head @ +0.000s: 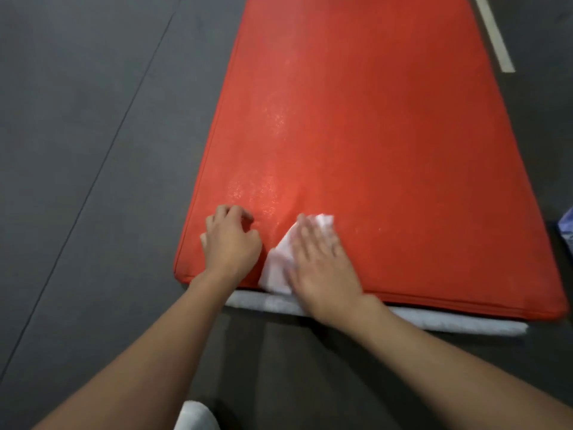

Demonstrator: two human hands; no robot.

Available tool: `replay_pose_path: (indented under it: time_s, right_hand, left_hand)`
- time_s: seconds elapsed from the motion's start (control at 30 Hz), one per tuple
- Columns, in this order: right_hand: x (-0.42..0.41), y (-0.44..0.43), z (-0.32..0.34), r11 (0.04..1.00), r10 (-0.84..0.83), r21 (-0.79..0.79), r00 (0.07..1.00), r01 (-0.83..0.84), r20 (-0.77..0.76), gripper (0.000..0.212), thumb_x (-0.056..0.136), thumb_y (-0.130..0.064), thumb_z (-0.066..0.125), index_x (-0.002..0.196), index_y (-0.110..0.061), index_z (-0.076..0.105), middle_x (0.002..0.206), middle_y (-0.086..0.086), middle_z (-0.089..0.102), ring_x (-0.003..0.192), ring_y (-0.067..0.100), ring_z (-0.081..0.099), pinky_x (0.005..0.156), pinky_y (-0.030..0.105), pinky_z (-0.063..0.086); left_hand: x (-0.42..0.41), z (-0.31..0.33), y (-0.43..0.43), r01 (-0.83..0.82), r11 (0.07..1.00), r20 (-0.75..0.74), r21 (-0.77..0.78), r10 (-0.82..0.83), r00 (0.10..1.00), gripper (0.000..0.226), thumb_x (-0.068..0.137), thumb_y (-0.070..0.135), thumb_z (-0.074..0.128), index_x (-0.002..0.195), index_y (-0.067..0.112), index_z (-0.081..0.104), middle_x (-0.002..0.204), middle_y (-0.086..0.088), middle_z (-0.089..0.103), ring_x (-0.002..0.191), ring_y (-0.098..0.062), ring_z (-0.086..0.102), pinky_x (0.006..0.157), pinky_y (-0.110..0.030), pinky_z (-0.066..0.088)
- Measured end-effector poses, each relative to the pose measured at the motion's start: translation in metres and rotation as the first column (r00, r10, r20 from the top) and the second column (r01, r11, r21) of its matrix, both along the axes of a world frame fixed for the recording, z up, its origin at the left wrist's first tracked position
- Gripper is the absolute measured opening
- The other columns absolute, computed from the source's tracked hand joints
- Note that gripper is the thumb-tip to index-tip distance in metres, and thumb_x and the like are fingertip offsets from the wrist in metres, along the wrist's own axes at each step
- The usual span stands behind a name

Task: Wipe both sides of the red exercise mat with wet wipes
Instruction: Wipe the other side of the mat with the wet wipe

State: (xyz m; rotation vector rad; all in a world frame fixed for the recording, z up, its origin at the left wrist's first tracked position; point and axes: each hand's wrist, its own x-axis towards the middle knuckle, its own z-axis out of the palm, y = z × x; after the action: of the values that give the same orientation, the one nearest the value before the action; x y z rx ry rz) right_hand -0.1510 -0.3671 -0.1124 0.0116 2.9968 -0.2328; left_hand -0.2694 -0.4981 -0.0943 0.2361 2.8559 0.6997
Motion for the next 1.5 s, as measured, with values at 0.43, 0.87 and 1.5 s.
replay_pose_path:
  time_s: [0.43, 0.87, 1.5]
  right_hand:
    - [-0.015, -0.003, 0.002, 0.978, 0.207, 0.001, 0.978, -0.207, 0.035, 0.064, 0.104, -0.045, 0.007, 0.158, -0.012, -0.002, 0.165, 0.007, -0.012, 0.151, 0.02, -0.015, 0.121, 0.043, -0.013]
    - [-0.027, -0.053, -0.002, 0.982, 0.183, -0.049, 0.983, -0.184, -0.017, 0.065, 0.104, -0.044, 0.013, 0.157, -0.006, 0.01, 0.165, 0.014, 0.0, 0.152, 0.029, -0.007, 0.122, 0.048, -0.003]
    - [-0.069, -0.092, -0.002, 0.876, 0.482, -0.027, 0.876, -0.481, 0.006, 0.063, 0.104, -0.042, 0.012, 0.158, -0.01, 0.002, 0.165, 0.008, -0.008, 0.151, 0.024, -0.015, 0.121, 0.045, -0.012]
  left_hand:
    - [0.01, 0.001, -0.044, -0.126, 0.992, -0.009, -0.006, 0.126, 0.992, 0.048, 0.081, 0.01, 0.054, 0.123, 0.031, 0.062, 0.144, 0.005, 0.041, 0.136, -0.017, 0.035, 0.111, -0.044, 0.024]
    - [-0.015, 0.012, -0.055, -0.576, 0.714, 0.28, 0.399, 0.503, 0.817, 0.025, 0.088, 0.012, 0.044, 0.104, 0.015, 0.064, 0.108, -0.02, 0.066, 0.087, -0.032, 0.063, 0.081, -0.043, 0.053]
    - [-0.034, 0.024, -0.062, -0.685, 0.582, 0.459, 0.437, 0.511, 0.727, 0.035, 0.098, 0.031, 0.033, 0.098, 0.01, 0.062, 0.11, -0.016, 0.068, 0.107, -0.035, 0.062, 0.1, -0.049, 0.046]
